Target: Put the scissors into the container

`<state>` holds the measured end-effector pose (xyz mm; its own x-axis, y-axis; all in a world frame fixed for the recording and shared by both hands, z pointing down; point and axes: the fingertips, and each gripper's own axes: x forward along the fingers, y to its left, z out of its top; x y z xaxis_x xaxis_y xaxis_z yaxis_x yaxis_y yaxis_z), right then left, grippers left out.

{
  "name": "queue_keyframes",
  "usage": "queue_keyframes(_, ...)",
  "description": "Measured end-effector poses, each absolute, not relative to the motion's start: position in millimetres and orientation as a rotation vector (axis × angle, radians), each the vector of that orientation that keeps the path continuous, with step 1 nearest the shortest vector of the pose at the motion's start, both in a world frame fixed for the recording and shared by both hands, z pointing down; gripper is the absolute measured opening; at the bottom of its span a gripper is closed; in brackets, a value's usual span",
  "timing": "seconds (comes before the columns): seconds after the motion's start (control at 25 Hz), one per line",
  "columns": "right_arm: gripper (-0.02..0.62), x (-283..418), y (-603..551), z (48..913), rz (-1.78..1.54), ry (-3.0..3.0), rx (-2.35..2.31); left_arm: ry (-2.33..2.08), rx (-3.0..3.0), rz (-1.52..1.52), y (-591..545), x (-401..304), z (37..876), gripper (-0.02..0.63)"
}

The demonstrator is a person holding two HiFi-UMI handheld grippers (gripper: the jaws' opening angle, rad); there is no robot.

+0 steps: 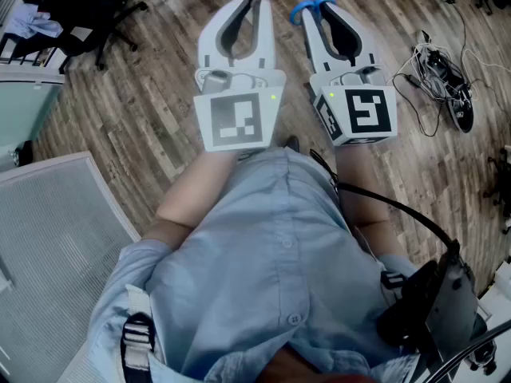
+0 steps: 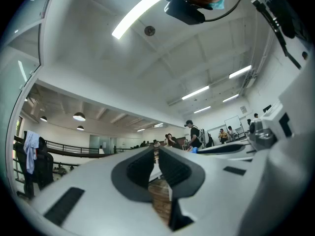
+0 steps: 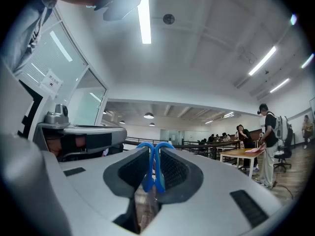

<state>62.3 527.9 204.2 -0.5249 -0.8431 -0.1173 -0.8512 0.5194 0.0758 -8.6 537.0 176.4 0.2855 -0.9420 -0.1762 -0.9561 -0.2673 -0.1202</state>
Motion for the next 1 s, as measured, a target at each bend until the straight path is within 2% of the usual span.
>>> queue_keyframes(0.64,0.077,128.9,506.9,210.1,0.154,2.672,-1.439,1.774,-2.319,0.116,514.8,60.0,182.9,0.038)
queue_keyframes(1.0,0.077,125.2,465.6,223.5,0.088,2.708,-1.391,1.816,-2.340,0.021,470.8,57.7,206.4,0.038)
